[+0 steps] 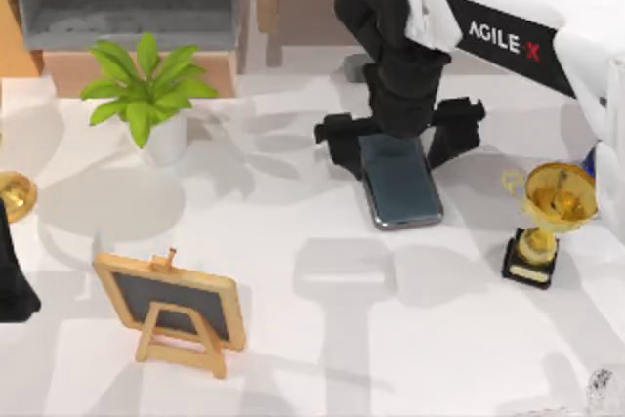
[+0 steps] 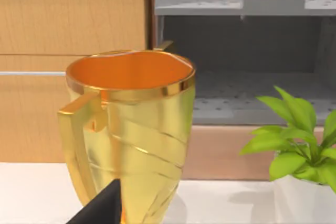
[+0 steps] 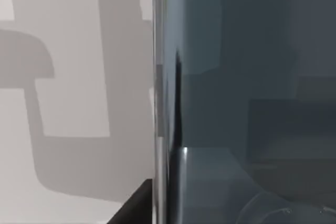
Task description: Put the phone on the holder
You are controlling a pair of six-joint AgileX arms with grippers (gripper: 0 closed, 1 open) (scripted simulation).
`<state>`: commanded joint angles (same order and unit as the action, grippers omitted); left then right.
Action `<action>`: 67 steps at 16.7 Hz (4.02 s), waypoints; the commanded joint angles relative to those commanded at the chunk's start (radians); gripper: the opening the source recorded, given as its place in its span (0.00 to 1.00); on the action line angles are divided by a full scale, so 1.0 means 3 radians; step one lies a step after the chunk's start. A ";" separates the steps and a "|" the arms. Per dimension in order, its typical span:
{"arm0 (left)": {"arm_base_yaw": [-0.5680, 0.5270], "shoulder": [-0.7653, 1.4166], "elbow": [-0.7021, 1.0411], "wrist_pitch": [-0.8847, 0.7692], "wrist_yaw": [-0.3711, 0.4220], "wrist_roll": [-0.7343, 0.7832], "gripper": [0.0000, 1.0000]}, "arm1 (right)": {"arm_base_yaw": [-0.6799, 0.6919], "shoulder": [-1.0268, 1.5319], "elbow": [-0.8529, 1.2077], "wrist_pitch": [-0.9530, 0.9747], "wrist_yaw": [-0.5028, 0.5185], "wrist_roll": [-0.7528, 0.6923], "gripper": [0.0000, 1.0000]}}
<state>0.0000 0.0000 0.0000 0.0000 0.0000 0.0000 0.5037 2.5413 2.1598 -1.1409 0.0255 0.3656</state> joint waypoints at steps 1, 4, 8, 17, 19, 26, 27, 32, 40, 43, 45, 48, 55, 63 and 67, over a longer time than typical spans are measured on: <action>0.0000 0.0000 0.0000 0.0000 0.0000 0.0000 1.00 | -0.0002 -0.0002 0.0010 -0.0010 0.0000 0.0002 0.00; 0.0000 0.0000 0.0000 0.0000 0.0000 0.0000 1.00 | -0.0002 -0.0024 0.0123 -0.0151 0.0000 0.0001 0.00; 0.0000 0.0000 0.0000 0.0000 0.0000 0.0000 1.00 | -0.0001 -0.0042 0.0188 -0.0229 -0.0001 -0.0001 0.00; 0.0000 0.0000 0.0000 0.0000 0.0000 0.0000 1.00 | -0.0088 -0.0727 0.0058 0.0042 -0.0231 -0.0123 0.00; 0.0000 0.0000 0.0000 0.0000 0.0000 0.0000 1.00 | -0.0213 -0.1033 -0.0098 0.0236 -0.0345 -0.0214 0.00; 0.0000 0.0000 0.0000 0.0000 0.0000 0.0000 1.00 | -0.1164 -0.2010 -0.0928 0.1317 -0.0782 -0.0689 0.00; 0.0000 0.0000 0.0000 0.0000 0.0000 0.0000 1.00 | -0.1344 -0.2131 -0.1078 0.1500 -0.0846 -0.0771 0.00; 0.0000 0.0000 0.0000 0.0000 0.0000 0.0000 1.00 | -0.2303 -0.2655 -0.1929 0.2415 -0.1164 -0.1216 0.00; 0.0000 0.0000 0.0000 0.0000 0.0000 0.0000 1.00 | -0.3639 -0.3230 -0.3403 0.3537 -0.1661 -0.1889 0.00; 0.0000 0.0000 0.0000 0.0000 0.0000 0.0000 1.00 | -0.3987 -0.3362 -0.3841 0.3806 -0.1811 -0.2072 0.00; 0.0000 0.0000 0.0000 0.0000 0.0000 0.0000 1.00 | -0.4157 -0.3424 -0.4060 0.3934 -0.1887 -0.2162 0.00; 0.0000 0.0000 0.0000 0.0000 0.0000 0.0000 1.00 | -0.4300 -0.3477 -0.4246 0.4039 -0.1951 -0.2236 0.00; 0.0000 0.0000 0.0000 0.0000 0.0000 0.0000 1.00 | -0.4301 -0.3461 -0.4259 0.4055 -0.1951 -0.2232 0.00; 0.0000 0.0000 0.0000 0.0000 0.0000 0.0000 1.00 | -0.4074 -0.2953 -0.4038 0.4424 -0.1741 -0.2097 0.00; 0.0000 0.0000 0.0000 0.0000 0.0000 0.0000 1.00 | -0.4055 -0.2895 -0.4017 0.4467 -0.1724 -0.2085 0.00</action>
<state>0.0000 0.0000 0.0000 0.0000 0.0000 0.0000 -0.7127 1.6729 0.9548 0.1991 -0.4917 -0.2597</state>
